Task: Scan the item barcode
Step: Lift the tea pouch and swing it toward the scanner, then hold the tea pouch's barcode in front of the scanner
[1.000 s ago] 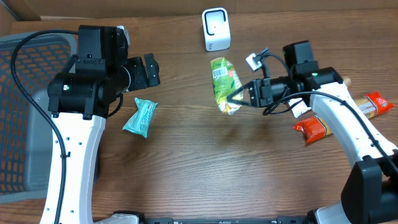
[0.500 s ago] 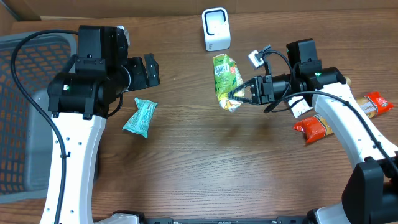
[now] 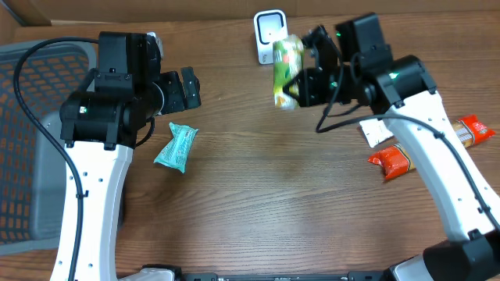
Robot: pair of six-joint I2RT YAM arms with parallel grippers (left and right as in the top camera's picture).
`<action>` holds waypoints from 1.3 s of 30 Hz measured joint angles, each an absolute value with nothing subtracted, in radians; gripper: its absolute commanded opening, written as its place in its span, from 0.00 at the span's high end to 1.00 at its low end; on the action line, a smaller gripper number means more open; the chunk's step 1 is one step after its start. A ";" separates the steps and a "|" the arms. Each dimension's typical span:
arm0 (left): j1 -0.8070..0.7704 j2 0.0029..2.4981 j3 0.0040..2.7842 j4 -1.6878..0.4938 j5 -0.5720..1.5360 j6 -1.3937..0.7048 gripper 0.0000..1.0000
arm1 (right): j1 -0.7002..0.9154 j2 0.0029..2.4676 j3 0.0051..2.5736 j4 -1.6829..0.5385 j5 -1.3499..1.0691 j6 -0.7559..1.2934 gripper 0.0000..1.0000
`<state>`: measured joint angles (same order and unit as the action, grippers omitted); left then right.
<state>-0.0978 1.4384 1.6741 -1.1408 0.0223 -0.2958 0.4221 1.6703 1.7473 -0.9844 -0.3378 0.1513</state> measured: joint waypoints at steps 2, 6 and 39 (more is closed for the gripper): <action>-0.098 1.438 1.674 -1.141 0.022 -0.296 0.00 | 0.470 1.668 1.761 -0.934 -0.163 0.118 0.96; -0.098 1.438 1.674 -1.141 0.022 -0.296 0.01 | 0.532 1.682 1.761 -0.810 0.120 0.030 0.96; -0.098 1.438 1.674 -1.141 0.022 -0.296 0.00 | 0.478 2.354 1.766 0.061 0.695 -0.872 0.96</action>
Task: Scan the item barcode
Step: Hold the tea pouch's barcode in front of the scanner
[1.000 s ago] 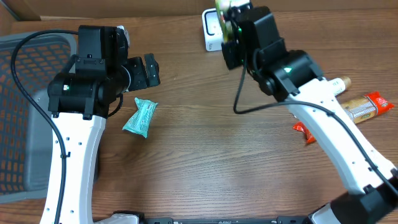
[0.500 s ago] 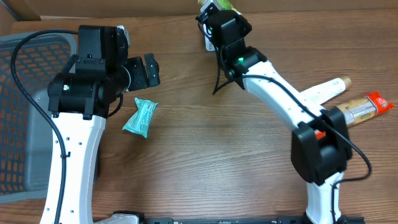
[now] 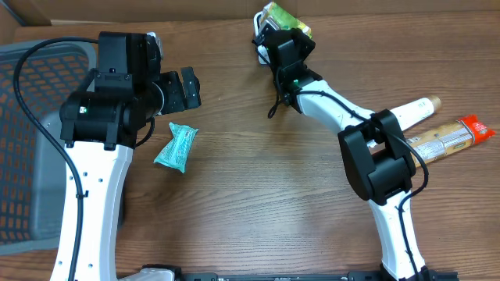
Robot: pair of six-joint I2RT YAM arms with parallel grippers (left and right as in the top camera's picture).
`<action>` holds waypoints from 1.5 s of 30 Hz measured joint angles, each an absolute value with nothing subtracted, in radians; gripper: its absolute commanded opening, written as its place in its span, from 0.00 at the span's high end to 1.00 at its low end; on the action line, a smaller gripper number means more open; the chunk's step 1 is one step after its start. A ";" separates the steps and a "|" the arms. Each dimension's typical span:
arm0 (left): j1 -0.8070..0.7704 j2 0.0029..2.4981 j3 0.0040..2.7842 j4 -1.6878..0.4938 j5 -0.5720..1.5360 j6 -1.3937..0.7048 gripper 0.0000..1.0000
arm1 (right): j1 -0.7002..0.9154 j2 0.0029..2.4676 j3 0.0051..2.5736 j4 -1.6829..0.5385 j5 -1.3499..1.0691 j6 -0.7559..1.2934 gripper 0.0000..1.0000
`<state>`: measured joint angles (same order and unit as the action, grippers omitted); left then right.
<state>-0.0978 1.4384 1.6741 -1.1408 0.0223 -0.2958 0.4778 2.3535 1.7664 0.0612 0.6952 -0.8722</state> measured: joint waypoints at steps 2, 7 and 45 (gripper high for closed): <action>-0.098 1.438 1.674 -1.141 0.022 -0.296 0.01 | 0.472 2.357 1.766 0.073 0.694 -0.875 0.96; -0.098 1.438 1.674 -1.141 0.022 -0.296 0.00 | 0.470 2.357 1.766 0.088 0.675 -0.877 0.96; -0.098 1.439 1.674 -1.141 0.022 -0.296 0.00 | 0.470 2.430 1.766 0.268 0.726 -1.117 0.96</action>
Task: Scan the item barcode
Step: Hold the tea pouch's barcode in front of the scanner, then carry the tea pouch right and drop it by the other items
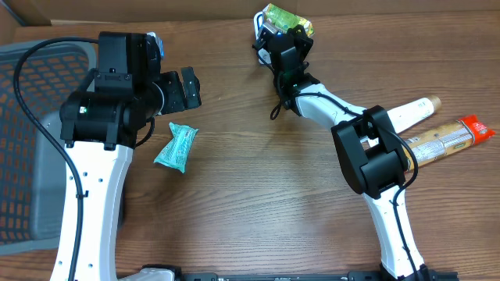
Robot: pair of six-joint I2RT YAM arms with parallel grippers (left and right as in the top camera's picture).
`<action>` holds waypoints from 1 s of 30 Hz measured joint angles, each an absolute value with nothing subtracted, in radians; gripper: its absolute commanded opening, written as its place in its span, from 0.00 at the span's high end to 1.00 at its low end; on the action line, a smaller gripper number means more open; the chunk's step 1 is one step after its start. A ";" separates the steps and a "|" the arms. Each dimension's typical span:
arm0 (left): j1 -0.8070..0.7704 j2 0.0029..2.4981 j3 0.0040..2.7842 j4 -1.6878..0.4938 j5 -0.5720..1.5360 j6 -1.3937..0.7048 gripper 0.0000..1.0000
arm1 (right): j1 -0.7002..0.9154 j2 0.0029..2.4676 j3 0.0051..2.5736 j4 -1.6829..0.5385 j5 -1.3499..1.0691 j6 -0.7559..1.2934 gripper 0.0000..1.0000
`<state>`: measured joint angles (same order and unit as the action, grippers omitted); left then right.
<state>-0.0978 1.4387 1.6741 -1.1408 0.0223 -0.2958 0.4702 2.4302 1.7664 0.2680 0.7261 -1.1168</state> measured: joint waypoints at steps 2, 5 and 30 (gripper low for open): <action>-0.098 1.439 1.674 -1.141 0.022 -0.296 0.00 | 0.472 2.426 1.766 0.244 0.730 -1.102 0.96; -0.098 1.438 1.674 -1.141 0.022 -0.296 0.00 | 0.474 2.407 1.766 0.167 0.731 -1.053 0.96; -0.098 1.438 1.674 -1.140 0.022 -0.296 0.00 | 0.023 1.835 1.628 -0.950 0.011 0.533 0.96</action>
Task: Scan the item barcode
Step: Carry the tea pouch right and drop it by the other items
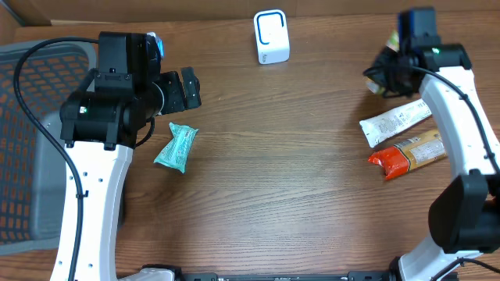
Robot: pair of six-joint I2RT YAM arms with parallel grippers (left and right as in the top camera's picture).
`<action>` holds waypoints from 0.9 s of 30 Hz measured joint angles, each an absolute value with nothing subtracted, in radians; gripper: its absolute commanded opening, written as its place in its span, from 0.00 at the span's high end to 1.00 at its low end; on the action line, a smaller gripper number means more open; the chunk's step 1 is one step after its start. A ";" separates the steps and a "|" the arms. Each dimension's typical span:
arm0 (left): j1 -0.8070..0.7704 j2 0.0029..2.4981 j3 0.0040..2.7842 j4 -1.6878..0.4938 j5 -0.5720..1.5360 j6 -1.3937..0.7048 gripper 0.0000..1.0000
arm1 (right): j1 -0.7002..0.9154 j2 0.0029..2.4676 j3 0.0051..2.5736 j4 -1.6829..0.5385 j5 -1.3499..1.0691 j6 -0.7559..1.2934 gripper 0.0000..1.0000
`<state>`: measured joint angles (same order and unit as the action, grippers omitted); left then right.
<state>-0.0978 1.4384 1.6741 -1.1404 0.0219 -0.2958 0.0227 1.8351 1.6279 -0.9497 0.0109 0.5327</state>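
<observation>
The white barcode scanner (271, 36) stands at the back middle of the table. My right gripper (381, 74) is far to its right, over the back right of the table. Only a sliver of the green-yellow packet (395, 37) shows beside the dark wrist, apparently still held; the fingers themselves are mostly hidden. My left gripper (190, 87) hovers open at the left, with nothing between its fingers. A teal packet (176, 146) lies just below it on the wood.
A white tube (394, 122) and an orange-red packet (406, 154) lie at the right under the right arm. A grey mesh basket (31, 140) sits at the far left edge. Bare wood spans the middle.
My right gripper has moved from in front of the scanner to the back right of the table, taking the green-yellow packet with it. The scanner now shows uncovered. The left arm has not moved.
My right gripper first held the green-yellow packet a little right of the scanner. It then held the packet against the scanner's face at two moments. Now the packet is away at the right, above the tube and orange packet. The left arm and teal packet stayed put.
</observation>
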 measured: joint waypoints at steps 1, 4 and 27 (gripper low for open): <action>-0.098 1.438 1.674 -1.141 0.022 -0.296 0.01 | 0.002 1.842 1.594 -0.928 0.004 0.562 0.96; -0.098 1.438 1.674 -1.141 0.022 -0.296 0.00 | -0.049 1.851 1.480 -0.778 -0.025 0.614 0.96; -0.098 1.438 1.674 -1.141 0.022 -0.296 0.00 | -0.091 1.907 1.314 -0.619 -0.021 0.777 0.87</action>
